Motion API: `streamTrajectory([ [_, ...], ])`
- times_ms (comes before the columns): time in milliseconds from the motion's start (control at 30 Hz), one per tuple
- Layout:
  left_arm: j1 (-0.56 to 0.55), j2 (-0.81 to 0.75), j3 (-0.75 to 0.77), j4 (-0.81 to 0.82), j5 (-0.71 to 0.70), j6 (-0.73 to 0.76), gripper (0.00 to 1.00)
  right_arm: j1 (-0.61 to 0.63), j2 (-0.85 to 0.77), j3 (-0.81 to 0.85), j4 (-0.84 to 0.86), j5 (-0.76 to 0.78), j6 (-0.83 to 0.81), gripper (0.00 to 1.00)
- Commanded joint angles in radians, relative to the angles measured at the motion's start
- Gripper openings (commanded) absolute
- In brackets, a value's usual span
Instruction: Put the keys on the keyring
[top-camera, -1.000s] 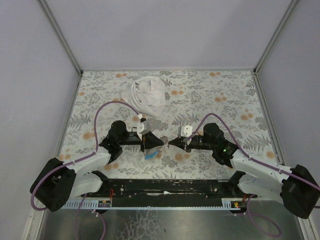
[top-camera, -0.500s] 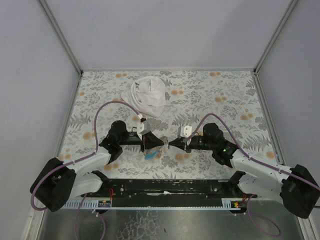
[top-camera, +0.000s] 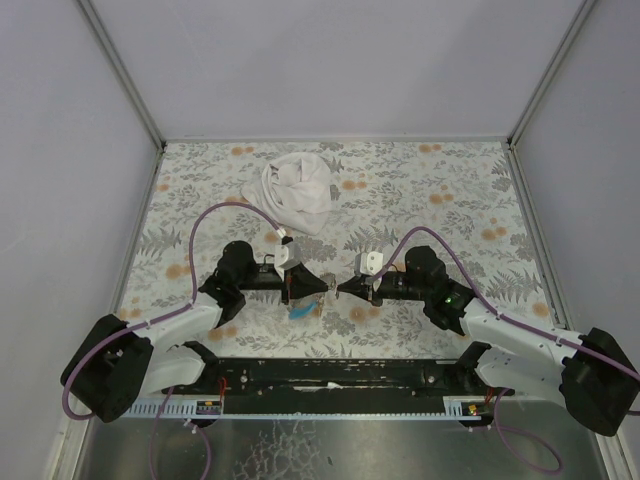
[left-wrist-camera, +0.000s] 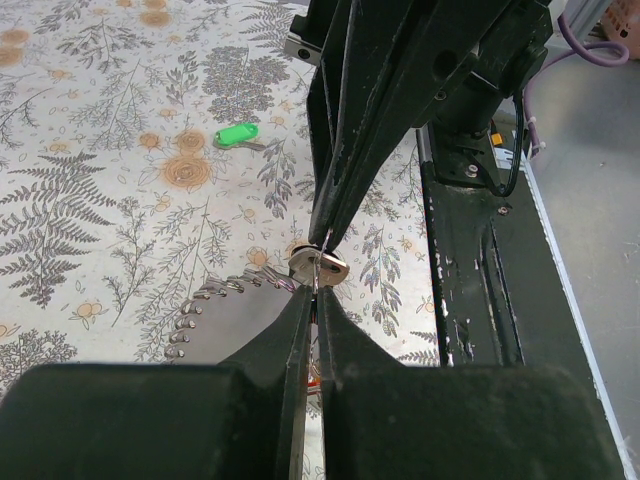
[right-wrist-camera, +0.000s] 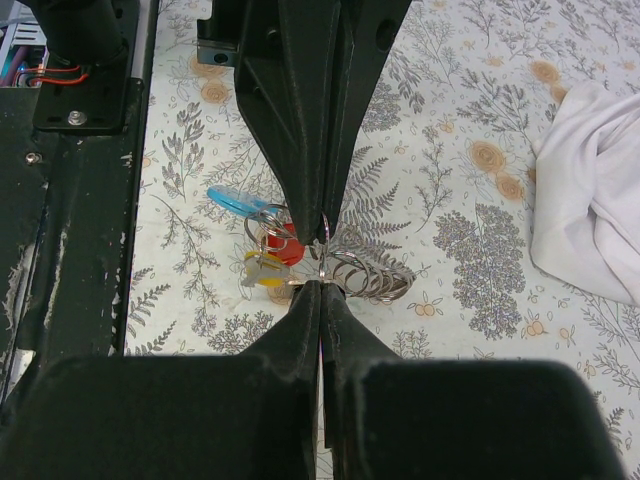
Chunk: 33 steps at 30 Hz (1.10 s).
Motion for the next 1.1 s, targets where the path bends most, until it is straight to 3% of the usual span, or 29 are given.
streamTrajectory([
  [0, -0.003, 0.002, 0.036, 0.031, 0.029, 0.010, 0.00, -0.006, 0.005, 0.031, 0.032, -0.018, -0.014, 0.00],
  [1067, -0.039, 0.025, 0.066, -0.015, 0.047, 0.032, 0.00, -0.005, 0.014, 0.051, 0.026, -0.040, -0.027, 0.00],
])
